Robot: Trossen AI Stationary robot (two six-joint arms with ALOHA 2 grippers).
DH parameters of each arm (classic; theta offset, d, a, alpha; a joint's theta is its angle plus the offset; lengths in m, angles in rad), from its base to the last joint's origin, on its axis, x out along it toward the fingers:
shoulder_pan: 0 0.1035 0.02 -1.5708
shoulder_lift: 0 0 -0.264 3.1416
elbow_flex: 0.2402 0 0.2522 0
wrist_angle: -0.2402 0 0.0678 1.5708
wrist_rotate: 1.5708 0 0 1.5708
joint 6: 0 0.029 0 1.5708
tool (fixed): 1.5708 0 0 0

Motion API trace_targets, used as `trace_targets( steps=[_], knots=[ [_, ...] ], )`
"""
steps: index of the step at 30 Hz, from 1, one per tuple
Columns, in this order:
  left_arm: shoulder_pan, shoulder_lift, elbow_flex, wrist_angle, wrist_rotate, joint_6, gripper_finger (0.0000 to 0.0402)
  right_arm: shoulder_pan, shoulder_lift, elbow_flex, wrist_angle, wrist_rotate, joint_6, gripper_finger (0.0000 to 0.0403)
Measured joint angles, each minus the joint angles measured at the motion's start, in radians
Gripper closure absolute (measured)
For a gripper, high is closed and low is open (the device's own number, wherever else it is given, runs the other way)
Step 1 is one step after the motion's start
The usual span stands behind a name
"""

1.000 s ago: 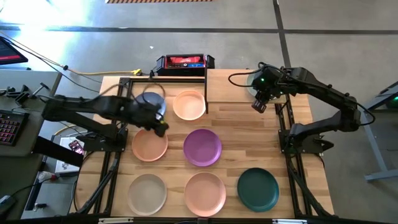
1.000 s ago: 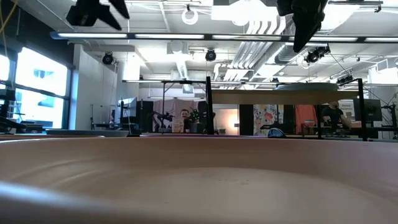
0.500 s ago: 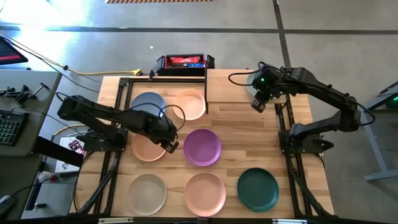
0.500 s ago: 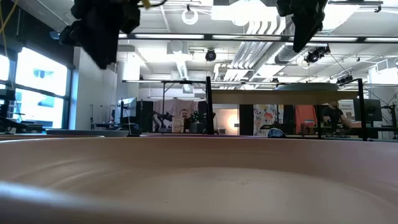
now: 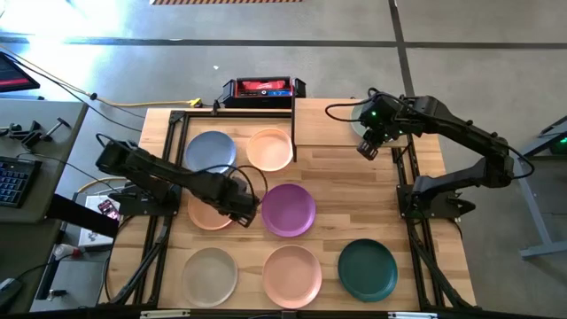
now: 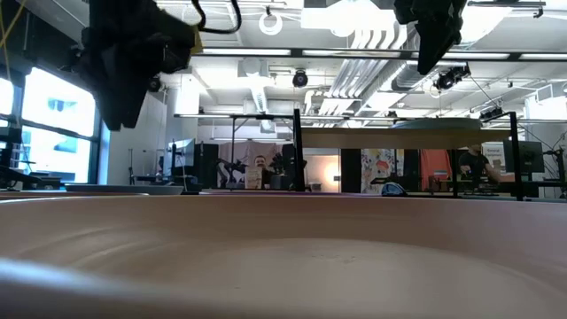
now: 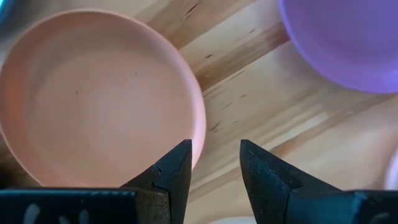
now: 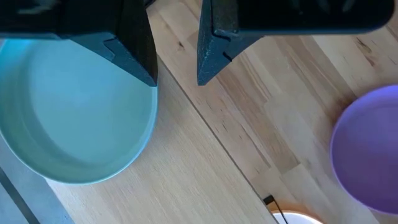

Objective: Place and stack plates onto a shelf
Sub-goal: Stack the brown plate on top of the light blue plate on the shelf

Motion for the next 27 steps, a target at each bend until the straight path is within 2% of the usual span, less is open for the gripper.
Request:
trace_targets(
  steps=[20, 27],
  knots=[
    [-0.003, 0.223, 0.0, 0.011, 0.029, -0.009, 0.0275, 0.0, 0.0, 0.0, 0.0, 0.0, -0.005, 0.0313],
    [-0.003, 0.276, 0.0, 0.081, 0.051, 0.017, 0.0275, 0.0, 0.0, 0.0, 0.0, 0.0, -0.005, 0.0313]
  ],
)
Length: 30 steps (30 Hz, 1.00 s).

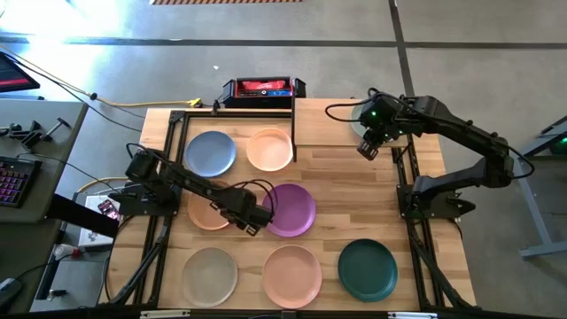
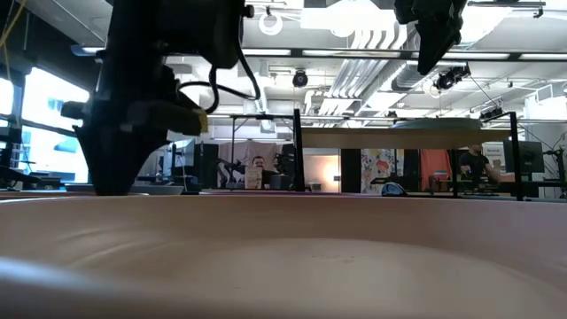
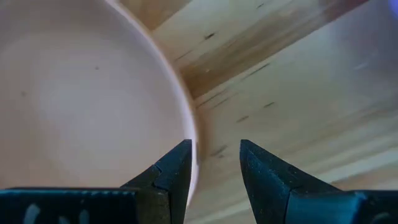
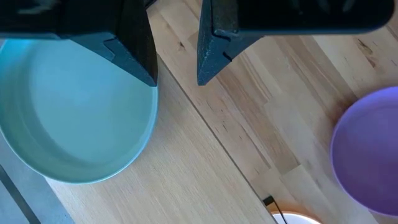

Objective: Place and stack plates onto a shelf
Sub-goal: Stack the brown plate on top of the light blue plate on the shelf

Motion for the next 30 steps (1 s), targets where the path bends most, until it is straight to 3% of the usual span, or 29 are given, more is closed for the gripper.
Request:
trace_targets(
  steps=[17, 30],
  knots=[
    [0.0, 0.038, -0.001, -0.002, -0.022, 0.043, 0.0282, 0.0, 0.0, 0.0, -0.012, 0.0, 0.0, 0.0313],
    [-0.004, 0.032, 0.0, -0.004, 0.056, 0.132, 0.0396, 0.0, 0.0, 0.0, -0.012, 0.0, 0.0, 0.0313]
  ],
)
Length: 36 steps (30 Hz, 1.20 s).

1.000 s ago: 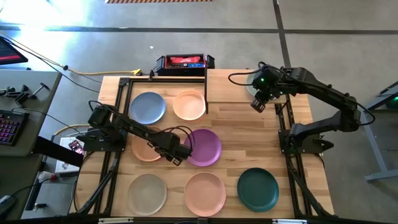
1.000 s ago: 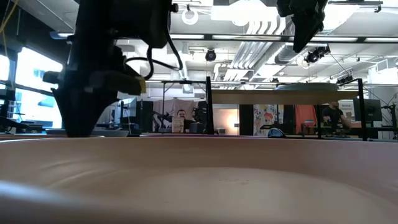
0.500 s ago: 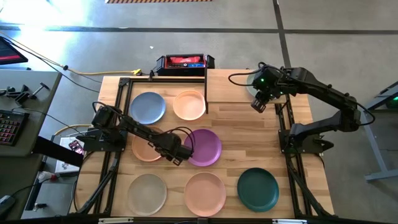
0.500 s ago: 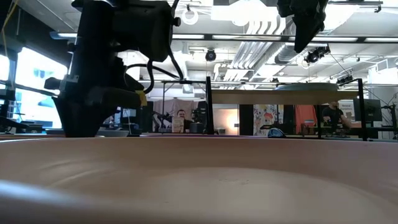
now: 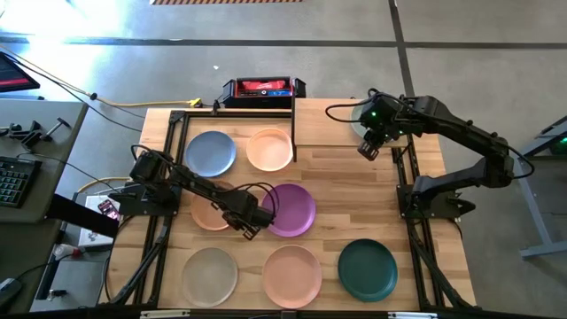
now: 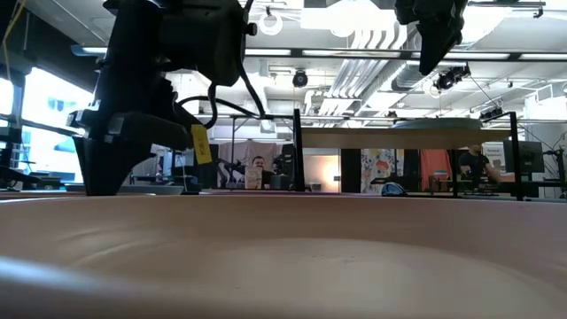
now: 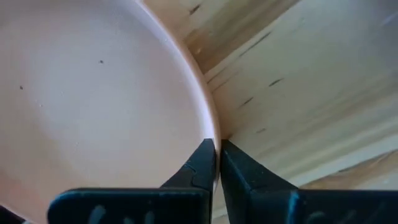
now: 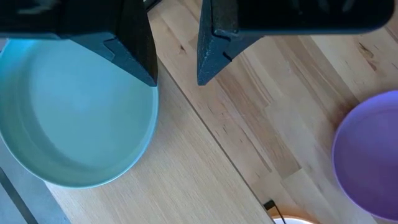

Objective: Place and stack plates onto a shelf
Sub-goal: Stack the brown plate on top of the light blue plate on the shelf

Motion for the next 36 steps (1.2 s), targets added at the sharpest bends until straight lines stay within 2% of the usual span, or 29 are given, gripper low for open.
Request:
trace_targets(
  steps=[6, 11, 18, 22, 30, 36],
  knots=[
    [-0.017, -0.03, 0.0, -0.004, 0.057, 0.019, 0.0398, 0.0, 0.0, 0.0, 0.0, 0.0, 0.0, 0.0313],
    [-0.035, -0.104, 0.0, -0.016, 0.047, 0.018, 0.0398, 0.0, 0.0, 0.0, 0.0, 0.0, -0.008, 0.0313],
    [-0.037, -0.26, 0.005, -0.029, -0.05, 0.031, 0.04, 0.0, 0.0, 0.0, 0.0, -0.032, 0.064, 0.0313],
    [-0.035, -0.356, 0.036, -0.038, -0.134, 0.116, 0.04, 0.001, 0.0, 0.0, 0.001, -0.071, 0.068, 0.0313],
    [-0.033, -0.461, 0.133, -0.052, -0.288, 0.493, 0.04, 0.012, -0.001, 0.0, 0.006, -0.072, 0.042, 0.0299],
    [-0.025, -0.462, 0.191, -0.049, -0.324, 0.931, 0.04, 0.031, -0.001, 0.0, 0.057, -0.072, 0.097, 0.0269]
  ],
)
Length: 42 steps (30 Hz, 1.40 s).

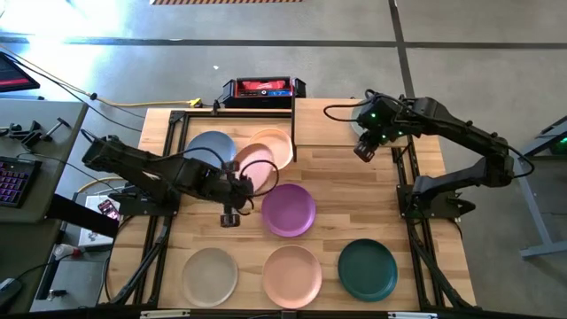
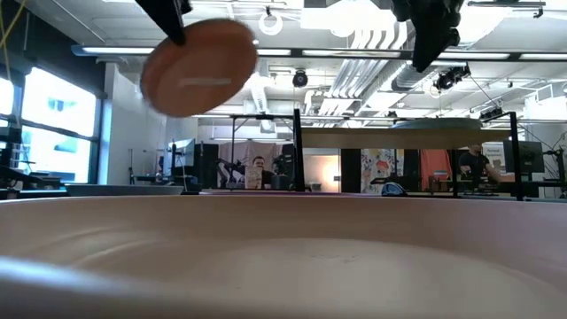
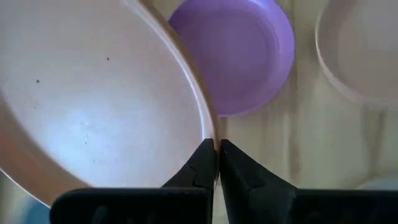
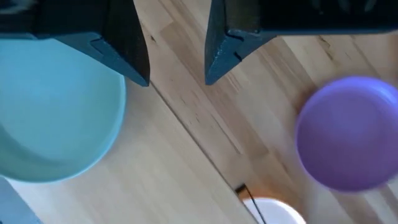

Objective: Place and stack plates onto a shelf
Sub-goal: Stack the brown plate on top of the light blue plate on the shelf

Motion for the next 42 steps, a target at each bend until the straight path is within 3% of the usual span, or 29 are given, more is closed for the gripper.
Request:
trace_targets(
  steps=[4, 11, 19, 28, 38, 42],
  knots=[
    [0.026, 0.001, 0.01, 0.006, -0.027, 0.257, 0.04, 0.002, 0.0, 0.0, 0.052, 0.0, 0.093, 0.0263],
    [0.097, 0.008, 0.01, 0.006, -0.071, 0.503, 0.04, 0.002, 0.002, 0.0, 0.156, -0.001, 0.146, 0.0263],
    [0.173, 0.025, 0.012, 0.008, -0.101, 0.617, 0.04, 0.002, 0.003, 0.0, 0.328, -0.009, 0.139, 0.0263],
    [0.236, 0.106, 0.143, -0.028, -0.104, 0.731, 0.0399, 0.0, 0.003, 0.0, 0.499, -0.01, 0.113, 0.0263],
    [0.309, 0.218, 0.236, -0.044, -0.104, 0.81, 0.0399, 0.0, 0.013, 0.0, 0.499, -0.001, 0.144, 0.0263],
    [0.317, 0.256, 0.246, -0.047, -0.11, 0.812, 0.0399, -0.009, 0.045, 0.0, 0.424, 0.005, 0.201, 0.0263]
  ],
)
